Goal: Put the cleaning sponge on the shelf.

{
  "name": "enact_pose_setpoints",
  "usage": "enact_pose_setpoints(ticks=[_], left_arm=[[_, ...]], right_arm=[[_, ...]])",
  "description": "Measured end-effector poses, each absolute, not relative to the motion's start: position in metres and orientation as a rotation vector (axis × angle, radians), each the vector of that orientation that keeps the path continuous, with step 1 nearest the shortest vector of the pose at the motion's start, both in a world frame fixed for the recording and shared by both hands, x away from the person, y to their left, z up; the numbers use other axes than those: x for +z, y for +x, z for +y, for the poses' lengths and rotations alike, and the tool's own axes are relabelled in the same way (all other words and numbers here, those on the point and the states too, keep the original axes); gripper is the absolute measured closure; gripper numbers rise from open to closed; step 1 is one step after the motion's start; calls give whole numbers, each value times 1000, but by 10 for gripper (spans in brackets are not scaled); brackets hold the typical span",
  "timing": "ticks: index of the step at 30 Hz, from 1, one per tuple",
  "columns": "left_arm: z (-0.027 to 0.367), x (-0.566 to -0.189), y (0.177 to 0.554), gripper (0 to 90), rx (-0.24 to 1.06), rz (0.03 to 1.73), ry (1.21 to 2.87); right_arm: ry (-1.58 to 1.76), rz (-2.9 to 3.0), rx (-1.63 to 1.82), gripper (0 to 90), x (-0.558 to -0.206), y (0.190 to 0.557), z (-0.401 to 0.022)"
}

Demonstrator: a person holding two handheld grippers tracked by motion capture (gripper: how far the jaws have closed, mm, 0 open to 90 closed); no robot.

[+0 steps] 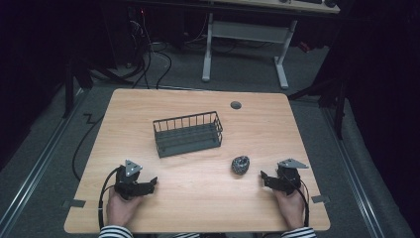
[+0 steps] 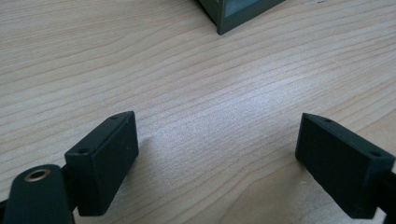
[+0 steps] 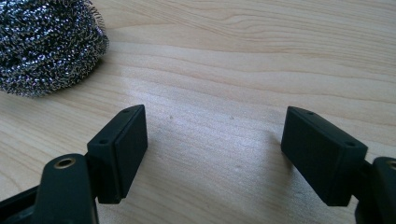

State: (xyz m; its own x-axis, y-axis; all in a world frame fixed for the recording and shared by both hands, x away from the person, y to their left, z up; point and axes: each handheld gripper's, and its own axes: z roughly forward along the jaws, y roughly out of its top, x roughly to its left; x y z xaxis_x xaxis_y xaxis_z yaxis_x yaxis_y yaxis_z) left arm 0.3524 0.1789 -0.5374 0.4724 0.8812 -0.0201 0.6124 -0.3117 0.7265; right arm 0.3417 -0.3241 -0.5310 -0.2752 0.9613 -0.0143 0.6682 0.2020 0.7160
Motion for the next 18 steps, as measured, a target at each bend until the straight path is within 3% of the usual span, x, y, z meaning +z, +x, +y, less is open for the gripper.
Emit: enact_pose_setpoints(ticks=[13,18], left_arm=[[185,-531,355,171,446,1278,1965],[188,-511,359,169,420,1250,1904]], right_arm=[[1512,2019,839,232,-531,342,-324],[1511,2019,840,235,-531,342,-324]])
